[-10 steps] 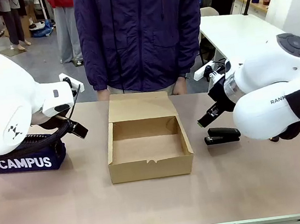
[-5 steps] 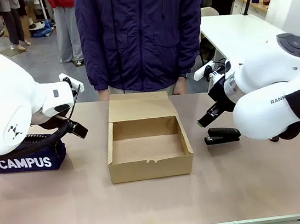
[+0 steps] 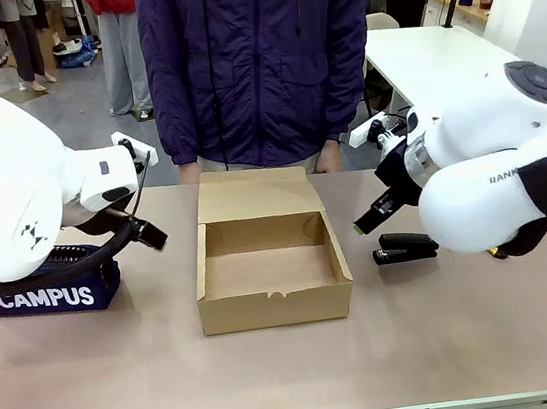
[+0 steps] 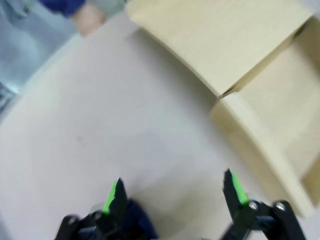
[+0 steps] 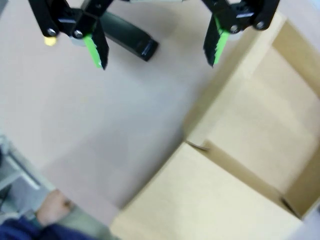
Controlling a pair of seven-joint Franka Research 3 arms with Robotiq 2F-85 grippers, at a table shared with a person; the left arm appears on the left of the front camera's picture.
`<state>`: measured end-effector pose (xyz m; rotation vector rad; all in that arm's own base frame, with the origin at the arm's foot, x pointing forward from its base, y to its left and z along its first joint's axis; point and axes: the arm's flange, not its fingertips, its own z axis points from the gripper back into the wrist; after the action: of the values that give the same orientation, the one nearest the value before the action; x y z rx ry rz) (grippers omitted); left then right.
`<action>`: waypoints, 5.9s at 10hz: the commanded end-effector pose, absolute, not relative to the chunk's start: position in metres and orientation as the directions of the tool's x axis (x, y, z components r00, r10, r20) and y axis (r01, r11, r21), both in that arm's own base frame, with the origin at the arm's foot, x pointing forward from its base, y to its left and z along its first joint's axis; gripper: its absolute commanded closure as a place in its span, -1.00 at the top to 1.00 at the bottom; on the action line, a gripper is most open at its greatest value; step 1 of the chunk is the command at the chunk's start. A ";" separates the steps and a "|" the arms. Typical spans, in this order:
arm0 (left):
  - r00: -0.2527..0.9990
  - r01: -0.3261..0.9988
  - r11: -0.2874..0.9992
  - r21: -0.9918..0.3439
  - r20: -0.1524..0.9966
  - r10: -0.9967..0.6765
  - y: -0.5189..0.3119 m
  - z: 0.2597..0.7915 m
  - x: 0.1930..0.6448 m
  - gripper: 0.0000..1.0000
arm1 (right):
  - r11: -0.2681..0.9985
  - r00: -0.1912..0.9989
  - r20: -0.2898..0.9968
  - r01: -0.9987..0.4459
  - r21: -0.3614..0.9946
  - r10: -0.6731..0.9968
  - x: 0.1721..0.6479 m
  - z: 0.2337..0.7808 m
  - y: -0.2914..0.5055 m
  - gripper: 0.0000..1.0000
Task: Pack the item into the box.
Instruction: Pick up the item indicated by the person and place it inside the Mailer Box.
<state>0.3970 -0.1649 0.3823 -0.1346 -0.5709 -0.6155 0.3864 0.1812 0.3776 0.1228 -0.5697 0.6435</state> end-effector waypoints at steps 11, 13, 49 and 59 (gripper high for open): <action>0.667 0.615 0.294 -0.731 0.682 0.299 0.242 0.383 0.362 1.00 | 0.506 0.790 0.479 -0.255 0.824 -0.383 0.294 0.435 -0.276 1.00; 0.640 0.607 0.233 -0.760 0.641 0.425 0.261 0.363 0.361 1.00 | 0.460 0.762 0.438 -0.208 0.863 -0.477 0.286 0.418 -0.301 1.00; 0.641 0.582 0.258 -0.771 0.631 0.438 0.259 0.373 0.339 1.00 | 0.768 0.751 0.209 -0.641 0.001 0.627 0.427 0.292 -0.036 1.00; 0.641 0.582 0.258 -0.771 0.631 0.438 0.259 0.373 0.339 1.00 | 0.778 0.758 0.236 -0.628 0.011 0.608 0.449 0.297 -0.041 1.00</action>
<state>0.3393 0.2582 0.3736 -1.3763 -0.9446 -0.1048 0.4432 -0.0397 0.3012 0.0747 -0.2100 0.6769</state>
